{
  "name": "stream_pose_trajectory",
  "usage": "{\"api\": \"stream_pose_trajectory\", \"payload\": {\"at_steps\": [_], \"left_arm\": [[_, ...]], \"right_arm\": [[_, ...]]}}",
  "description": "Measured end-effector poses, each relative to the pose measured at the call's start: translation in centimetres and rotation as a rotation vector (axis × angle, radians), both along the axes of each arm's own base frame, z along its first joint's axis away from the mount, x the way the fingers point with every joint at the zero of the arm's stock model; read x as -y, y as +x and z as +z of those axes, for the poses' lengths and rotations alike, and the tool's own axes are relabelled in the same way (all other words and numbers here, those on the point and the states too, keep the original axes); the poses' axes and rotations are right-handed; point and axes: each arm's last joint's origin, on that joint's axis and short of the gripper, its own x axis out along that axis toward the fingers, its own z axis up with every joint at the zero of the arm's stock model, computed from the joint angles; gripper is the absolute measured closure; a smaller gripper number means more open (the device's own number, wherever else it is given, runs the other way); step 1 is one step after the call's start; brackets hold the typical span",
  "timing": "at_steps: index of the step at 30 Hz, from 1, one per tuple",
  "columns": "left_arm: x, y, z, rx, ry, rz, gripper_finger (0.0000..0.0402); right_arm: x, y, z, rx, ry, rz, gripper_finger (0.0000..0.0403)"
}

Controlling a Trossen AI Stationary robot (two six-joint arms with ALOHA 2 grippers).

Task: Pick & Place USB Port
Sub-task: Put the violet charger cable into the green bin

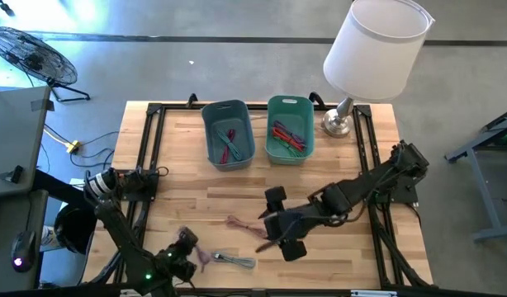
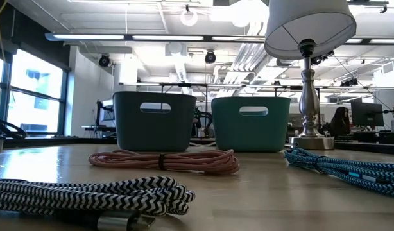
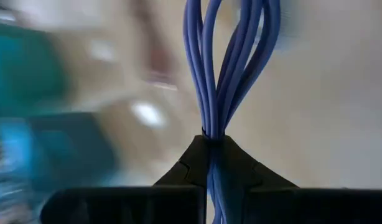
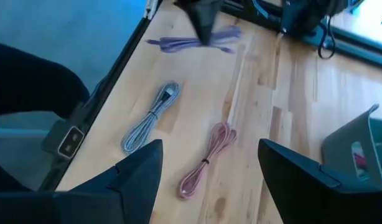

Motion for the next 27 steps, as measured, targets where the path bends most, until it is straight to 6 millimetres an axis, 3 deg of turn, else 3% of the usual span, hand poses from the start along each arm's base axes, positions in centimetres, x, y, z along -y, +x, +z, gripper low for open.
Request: {"api": "stream_pose_trajectory", "payload": {"at_steps": [7,12,19,27], "left_arm": [[-2.1,2.8,2.6,0.349,0.272,0.008,0.0392],[-5.1,5.0,4.3,0.462,0.366,0.094,0.0392],[-10.5,6.8,8.2,0.546,0.354,0.262,0.0392],[-12.7,7.9,12.6,0.590,0.262,0.239,0.0392]], "right_arm": [[-3.3,-2.1,0.0,0.051,-0.142,0.033,0.0147],[-5.4,-4.2,-0.2,0.089,-0.302,0.012,0.0147],[-6.8,-7.2,-0.7,0.087,-0.434,-0.100,0.0147],[-6.8,-9.3,-1.1,0.105,-0.534,-0.220,0.0147]]}}
